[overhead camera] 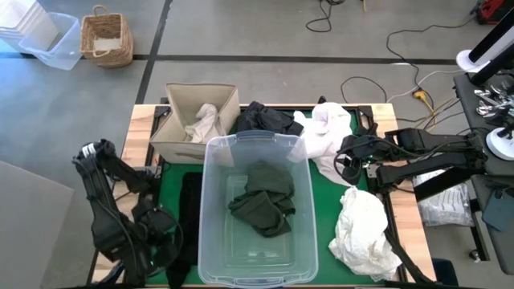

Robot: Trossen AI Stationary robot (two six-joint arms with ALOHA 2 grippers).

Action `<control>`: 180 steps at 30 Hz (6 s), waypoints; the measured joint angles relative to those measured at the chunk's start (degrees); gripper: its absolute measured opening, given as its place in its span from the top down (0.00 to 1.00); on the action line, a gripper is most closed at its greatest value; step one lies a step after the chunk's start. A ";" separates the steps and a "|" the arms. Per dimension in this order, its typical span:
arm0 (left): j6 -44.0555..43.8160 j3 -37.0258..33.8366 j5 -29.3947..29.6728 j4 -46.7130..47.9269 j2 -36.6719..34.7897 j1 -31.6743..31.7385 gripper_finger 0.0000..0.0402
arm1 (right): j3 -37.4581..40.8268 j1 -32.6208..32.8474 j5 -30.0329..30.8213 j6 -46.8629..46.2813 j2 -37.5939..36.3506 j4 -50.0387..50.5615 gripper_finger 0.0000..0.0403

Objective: Sort clothes
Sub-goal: Put the black shirt into the transparent bin

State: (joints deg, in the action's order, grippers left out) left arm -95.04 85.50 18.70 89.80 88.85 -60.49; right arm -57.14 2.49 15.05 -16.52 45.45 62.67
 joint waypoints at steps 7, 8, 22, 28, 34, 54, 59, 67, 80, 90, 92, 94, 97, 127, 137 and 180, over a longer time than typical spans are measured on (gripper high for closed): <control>0.00 -2.77 0.39 -0.19 6.72 -1.01 0.67 | 0.00 0.00 0.00 0.60 0.00 -0.66 0.64; 0.01 -2.85 -0.14 -0.11 7.68 -1.08 0.67 | 0.00 0.01 0.00 0.62 0.00 -0.71 0.64; 10.55 -2.83 -5.43 0.19 15.73 -1.60 0.67 | 0.04 0.00 0.00 0.59 0.00 -2.14 0.66; 1.38 -1.83 -4.96 -1.23 17.92 -1.70 0.67 | 0.04 0.00 0.02 0.52 0.02 -2.17 0.63; -7.32 -0.73 7.79 -5.01 15.94 -4.25 0.67 | 0.04 0.02 0.00 0.58 0.02 -2.36 0.64; -21.81 -4.31 4.57 -4.76 15.89 -6.60 0.62 | 0.04 0.02 0.02 1.12 0.04 -3.36 0.60; -19.71 -5.86 4.84 -6.80 15.94 -6.60 0.50 | 0.04 0.00 0.02 1.13 0.07 -3.39 0.62; -14.09 -11.88 6.95 -13.90 15.96 -6.60 0.48 | 0.04 0.01 0.02 1.12 0.07 -3.41 0.61; -13.75 -17.43 6.92 -21.05 15.98 -6.60 0.63 | 0.04 0.01 0.02 1.12 0.07 -3.41 0.61; -12.91 -14.62 6.90 -20.34 15.95 -6.71 0.99 | 0.04 0.02 0.02 1.58 0.07 -3.41 0.63; -12.84 -13.13 6.83 -18.10 15.96 -6.76 0.99 | 0.04 0.00 0.02 2.10 0.07 -3.41 0.62; -13.01 -10.86 6.84 -14.47 15.94 -6.78 1.00 | 0.04 0.00 0.04 2.27 0.07 -3.41 0.61; -12.98 -6.80 6.83 -7.60 15.92 -6.98 1.00 | 0.06 0.02 0.02 2.30 0.07 -3.41 0.60; -2.04 26.67 24.56 0.13 15.09 -8.89 1.00 | 0.59 0.02 0.02 3.06 0.09 -5.16 0.63; 19.58 43.44 38.93 0.22 15.09 -8.85 1.00 | 0.66 0.02 0.02 3.61 0.07 -5.32 0.67; 111.85 49.47 71.45 -44.00 6.04 -0.80 1.00 | 0.53 0.02 0.00 13.01 -0.02 -18.86 0.64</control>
State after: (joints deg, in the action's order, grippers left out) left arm 16.80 134.98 90.15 45.80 94.90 -61.28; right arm -56.61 2.50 15.05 -3.52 45.43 43.81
